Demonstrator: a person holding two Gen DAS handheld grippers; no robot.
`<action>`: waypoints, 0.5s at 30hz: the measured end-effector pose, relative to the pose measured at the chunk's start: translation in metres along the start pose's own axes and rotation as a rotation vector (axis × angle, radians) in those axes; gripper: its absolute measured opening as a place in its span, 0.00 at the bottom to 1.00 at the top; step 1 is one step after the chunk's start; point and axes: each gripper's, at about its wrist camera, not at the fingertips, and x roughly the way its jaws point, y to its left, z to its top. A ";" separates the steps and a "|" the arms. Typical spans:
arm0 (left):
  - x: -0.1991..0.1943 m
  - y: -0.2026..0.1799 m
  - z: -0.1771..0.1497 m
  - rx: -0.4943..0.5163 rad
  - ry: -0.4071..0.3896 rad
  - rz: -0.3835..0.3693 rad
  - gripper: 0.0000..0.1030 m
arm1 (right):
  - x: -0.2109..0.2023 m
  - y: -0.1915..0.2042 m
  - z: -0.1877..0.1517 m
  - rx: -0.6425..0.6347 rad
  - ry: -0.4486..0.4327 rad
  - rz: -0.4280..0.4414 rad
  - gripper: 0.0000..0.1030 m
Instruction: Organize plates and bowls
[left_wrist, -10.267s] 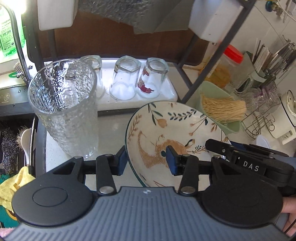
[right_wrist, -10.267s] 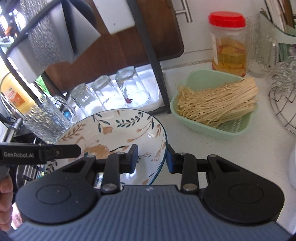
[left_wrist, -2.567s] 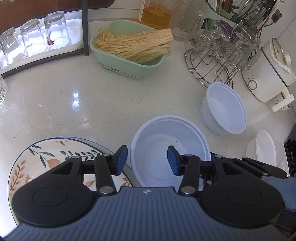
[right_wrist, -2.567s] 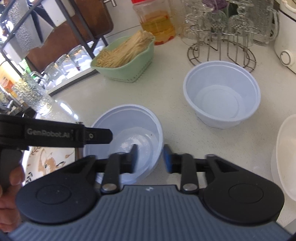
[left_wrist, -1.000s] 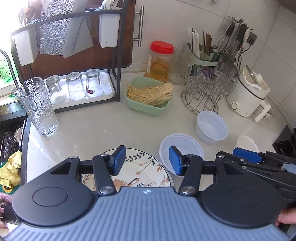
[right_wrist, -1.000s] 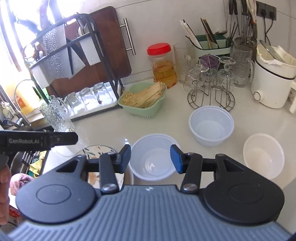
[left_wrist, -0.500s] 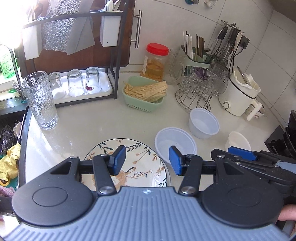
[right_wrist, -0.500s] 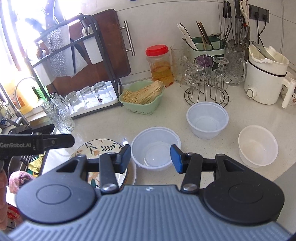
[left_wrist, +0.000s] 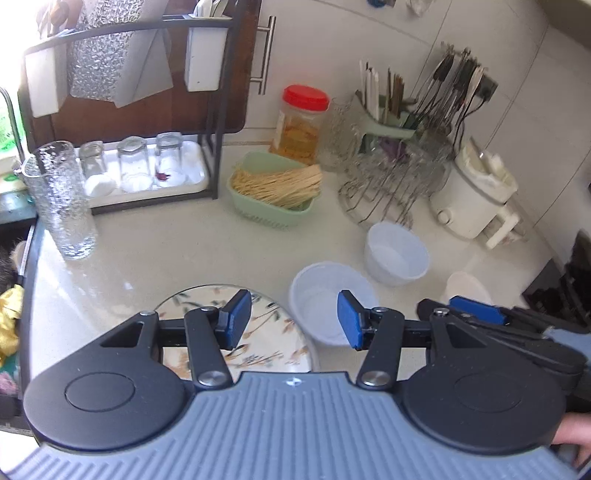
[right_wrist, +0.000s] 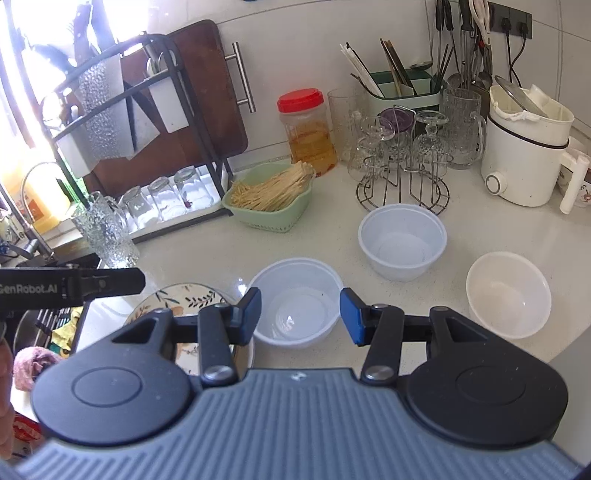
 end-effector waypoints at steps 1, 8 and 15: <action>0.001 -0.002 0.002 -0.008 -0.010 -0.004 0.56 | 0.000 -0.002 0.003 -0.011 -0.008 -0.004 0.49; 0.022 -0.027 0.021 0.000 -0.028 0.010 0.56 | 0.005 -0.029 0.025 -0.010 -0.030 0.010 0.49; 0.048 -0.056 0.033 0.012 -0.007 0.004 0.56 | 0.012 -0.056 0.037 -0.004 -0.034 0.005 0.49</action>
